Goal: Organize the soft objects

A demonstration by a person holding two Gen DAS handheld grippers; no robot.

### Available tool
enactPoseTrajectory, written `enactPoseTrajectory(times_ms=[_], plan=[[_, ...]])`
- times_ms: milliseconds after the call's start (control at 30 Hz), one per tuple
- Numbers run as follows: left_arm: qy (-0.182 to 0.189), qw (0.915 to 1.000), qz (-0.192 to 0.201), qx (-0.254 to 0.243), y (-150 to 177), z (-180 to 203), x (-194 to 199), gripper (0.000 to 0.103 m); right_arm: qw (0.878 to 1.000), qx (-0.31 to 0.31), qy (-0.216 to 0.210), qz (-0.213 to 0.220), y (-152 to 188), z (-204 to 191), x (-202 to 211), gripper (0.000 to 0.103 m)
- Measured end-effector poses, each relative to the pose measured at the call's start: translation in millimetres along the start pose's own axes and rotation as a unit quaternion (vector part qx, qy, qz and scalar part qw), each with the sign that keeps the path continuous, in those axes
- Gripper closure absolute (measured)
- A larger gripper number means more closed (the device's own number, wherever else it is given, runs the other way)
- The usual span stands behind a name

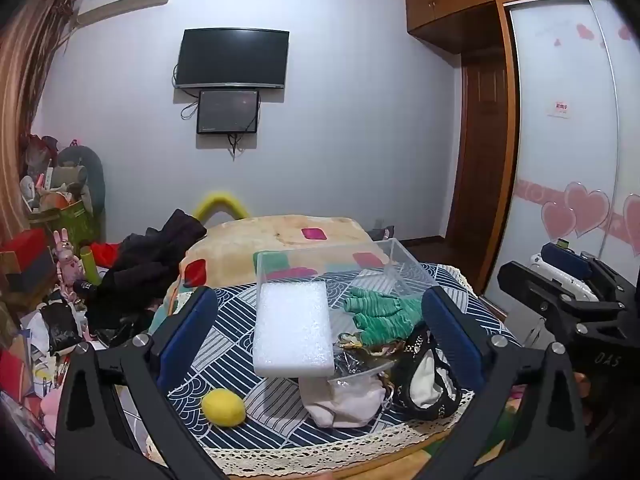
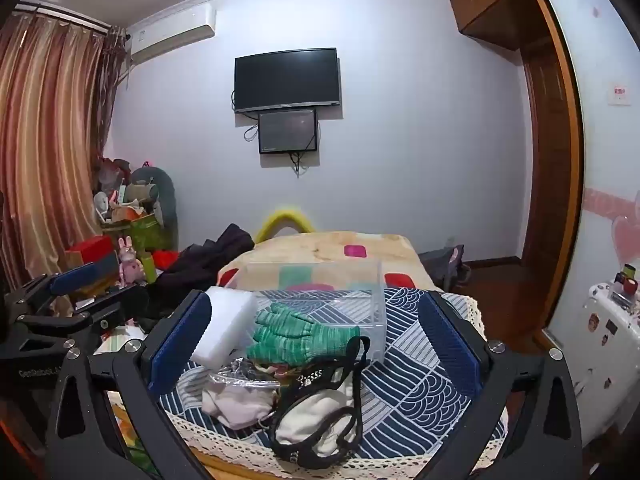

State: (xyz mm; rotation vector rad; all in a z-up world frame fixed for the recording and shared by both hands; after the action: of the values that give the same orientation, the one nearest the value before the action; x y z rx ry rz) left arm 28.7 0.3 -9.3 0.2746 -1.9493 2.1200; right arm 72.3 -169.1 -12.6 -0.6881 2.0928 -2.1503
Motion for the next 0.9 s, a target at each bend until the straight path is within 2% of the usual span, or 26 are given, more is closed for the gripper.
enactPoseTrajectory(times_ms=[500,567,900], plan=[[-0.004,1.0,0.007,-0.006,-5.6,5.2,-6.6,0.0,1.0,0.0,0.002,0.006,2.7,-6.8,3.0,0.0],[-0.001,0.9999,0.013,-0.005,-1.7,1.3,3.4,0.0,1.0,0.002,0.003,0.006,-2.6,-5.3,4.5,0.0],[-0.005,0.9998,0.018,-0.006,-3.0,1.2,5.2,0.0,1.0,0.002,0.003,0.012,-3.2,-4.7,8.7,0.0]])
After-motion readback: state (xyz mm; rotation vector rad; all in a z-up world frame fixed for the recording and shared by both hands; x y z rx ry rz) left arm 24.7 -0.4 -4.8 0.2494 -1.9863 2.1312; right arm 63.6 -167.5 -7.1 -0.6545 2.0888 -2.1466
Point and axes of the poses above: each gripper's, at about its wrist camera, not at the fingertips, and x roughly against the way its jaws point, z to its right, y to its underside, the point moved 3 cm from there along -x, roughly the way its jaws point, and after that the axes turned 3 degrees about y, right-handed, at the moved point
